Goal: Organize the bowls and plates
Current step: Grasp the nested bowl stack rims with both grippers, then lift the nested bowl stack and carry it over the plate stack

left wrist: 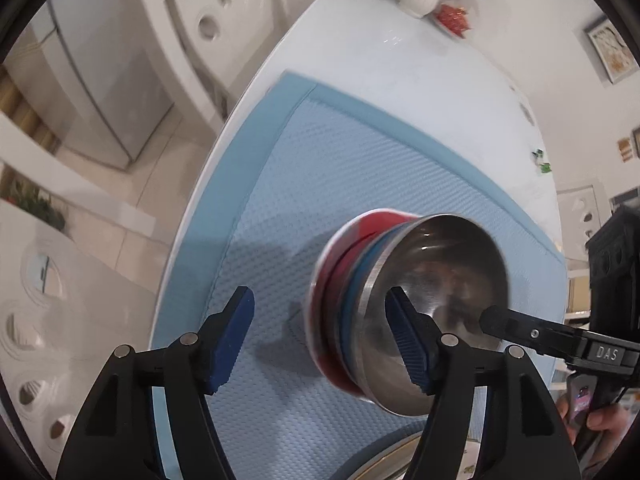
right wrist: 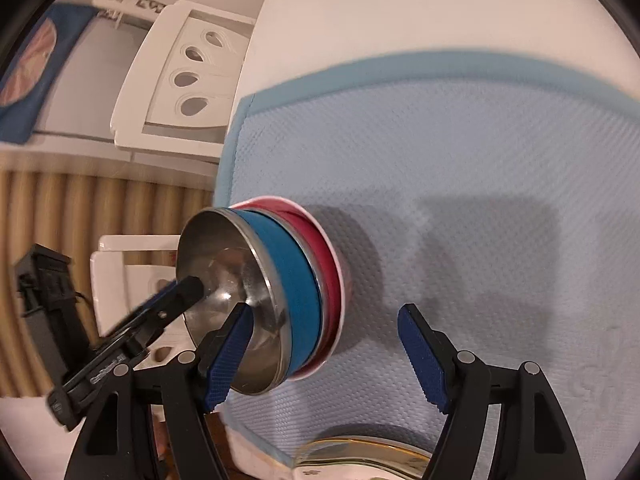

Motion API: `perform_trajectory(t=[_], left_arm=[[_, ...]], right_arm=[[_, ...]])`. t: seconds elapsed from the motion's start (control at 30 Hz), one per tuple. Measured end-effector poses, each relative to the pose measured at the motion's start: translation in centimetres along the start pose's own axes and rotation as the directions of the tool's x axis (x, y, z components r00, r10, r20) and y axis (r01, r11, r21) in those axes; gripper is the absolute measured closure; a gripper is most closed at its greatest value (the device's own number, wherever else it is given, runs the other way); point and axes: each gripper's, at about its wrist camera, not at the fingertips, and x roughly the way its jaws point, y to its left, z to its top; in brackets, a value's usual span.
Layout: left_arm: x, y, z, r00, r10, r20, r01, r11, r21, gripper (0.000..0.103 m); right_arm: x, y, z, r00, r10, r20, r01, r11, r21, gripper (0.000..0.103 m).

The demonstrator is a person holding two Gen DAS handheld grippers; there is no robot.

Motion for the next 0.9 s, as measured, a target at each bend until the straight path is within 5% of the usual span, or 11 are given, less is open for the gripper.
perform_trajectory(t=[0.17,0.27,0.33,0.4,0.9], left_arm=[[2.2,0.7,-0.2,0.991,-0.129,-0.046,0.127,0.991,-0.051,0.039],[3.2,-0.2,-0.3,0.994,-0.098,-0.055,0.098,0.995,-0.002,0.053],[3.9,-0.5,-0.3,0.99,-0.129,-0.06,0.131,0.991,0.025,0.06],[4.1,-0.7,-0.1,0.984,-0.167,-0.055,0.168,0.985,0.026,0.063],[2.8,-2.7,-0.5,0.994,-0.11,-0.001,0.109,0.982,0.154,0.064]], right_arm=[[2.7,-0.7,0.4,0.995,0.096,-0.024,-0.094,0.994,0.058,0.03],[3.9,-0.8,0.6,0.997,0.069,-0.03,-0.068,0.996,0.053,0.032],[4.7,-1.0,0.9,0.996,0.077,-0.04,-0.075,0.995,0.059,0.047],[5.2,-1.3,0.9,0.993,0.105,-0.044,-0.102,0.992,0.069,0.049],[4.4,-0.1,0.5,0.996,0.083,-0.025,-0.083,0.997,0.001,0.051]])
